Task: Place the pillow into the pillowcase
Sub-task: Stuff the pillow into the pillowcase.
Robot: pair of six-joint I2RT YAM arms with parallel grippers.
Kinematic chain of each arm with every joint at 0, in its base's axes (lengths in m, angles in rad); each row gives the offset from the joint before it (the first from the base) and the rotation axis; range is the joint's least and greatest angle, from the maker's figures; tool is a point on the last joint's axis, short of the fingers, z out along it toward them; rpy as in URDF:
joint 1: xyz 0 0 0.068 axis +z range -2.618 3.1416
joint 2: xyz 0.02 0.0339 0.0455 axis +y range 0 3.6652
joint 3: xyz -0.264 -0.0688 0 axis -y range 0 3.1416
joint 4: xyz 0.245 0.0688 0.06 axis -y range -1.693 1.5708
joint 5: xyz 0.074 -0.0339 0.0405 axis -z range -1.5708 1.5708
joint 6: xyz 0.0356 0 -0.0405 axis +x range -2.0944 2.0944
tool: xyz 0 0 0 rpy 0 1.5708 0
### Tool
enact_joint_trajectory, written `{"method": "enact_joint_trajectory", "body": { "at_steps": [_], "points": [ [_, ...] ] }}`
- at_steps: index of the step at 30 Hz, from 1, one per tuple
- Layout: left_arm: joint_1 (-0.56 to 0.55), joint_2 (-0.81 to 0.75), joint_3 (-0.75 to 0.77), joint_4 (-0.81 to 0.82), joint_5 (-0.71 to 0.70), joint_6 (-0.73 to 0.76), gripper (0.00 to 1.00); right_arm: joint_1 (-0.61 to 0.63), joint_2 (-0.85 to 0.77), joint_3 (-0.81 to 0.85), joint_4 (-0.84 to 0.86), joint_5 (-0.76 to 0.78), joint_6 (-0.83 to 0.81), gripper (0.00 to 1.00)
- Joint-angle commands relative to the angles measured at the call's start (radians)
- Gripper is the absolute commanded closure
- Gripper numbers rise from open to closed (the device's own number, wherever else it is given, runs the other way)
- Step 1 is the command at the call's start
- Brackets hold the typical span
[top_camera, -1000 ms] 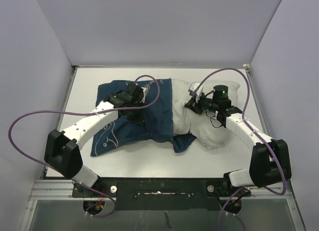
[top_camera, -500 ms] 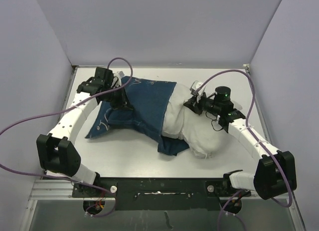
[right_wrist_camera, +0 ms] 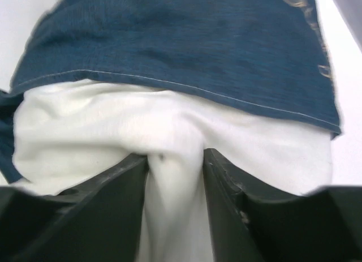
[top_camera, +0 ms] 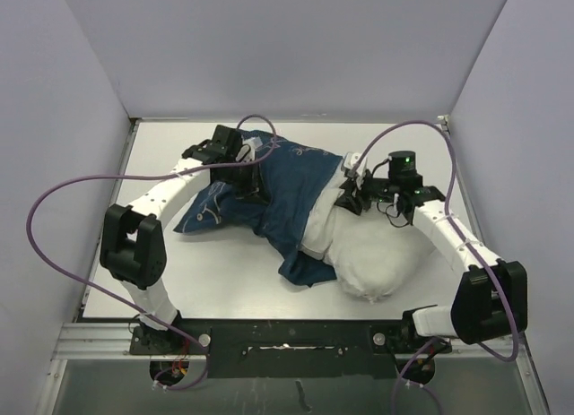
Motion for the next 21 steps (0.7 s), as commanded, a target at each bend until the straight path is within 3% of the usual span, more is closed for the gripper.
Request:
{"method": "enact_joint_trajectory", "body": {
  "at_steps": [1,3,6,11,15,18,19,21],
  "points": [
    [0.059,-0.079,-0.116,0.094,0.077,-0.045,1.0,-0.043,-0.022,0.229,-0.322,-0.313,-0.332,0.46],
    [0.079,-0.083,-0.127,0.119,0.084,-0.052,0.98,-0.006,-0.024,0.291,-0.384,-0.346,-0.389,0.33],
    [0.084,-0.077,-0.113,0.143,0.082,-0.055,0.93,0.118,-0.003,0.31,-0.352,-0.279,-0.393,0.22],
    [0.097,-0.113,-0.122,0.209,0.072,-0.099,0.83,0.292,0.09,0.273,-0.121,-0.157,-0.278,0.23],
    [0.129,-0.205,-0.236,0.364,0.079,-0.208,0.8,0.363,0.202,0.257,0.018,0.013,-0.251,0.26],
    [0.136,-0.283,-0.34,0.474,0.071,-0.287,0.8,0.364,0.28,0.244,0.106,0.186,-0.267,0.32],
    [0.138,-0.307,-0.38,0.485,0.055,-0.301,0.8,0.357,0.3,0.24,0.114,0.248,-0.287,0.4],
    [0.141,-0.369,-0.438,0.491,0.01,-0.317,0.76,0.33,0.332,0.242,0.109,0.307,-0.311,0.65]
  ]
}}
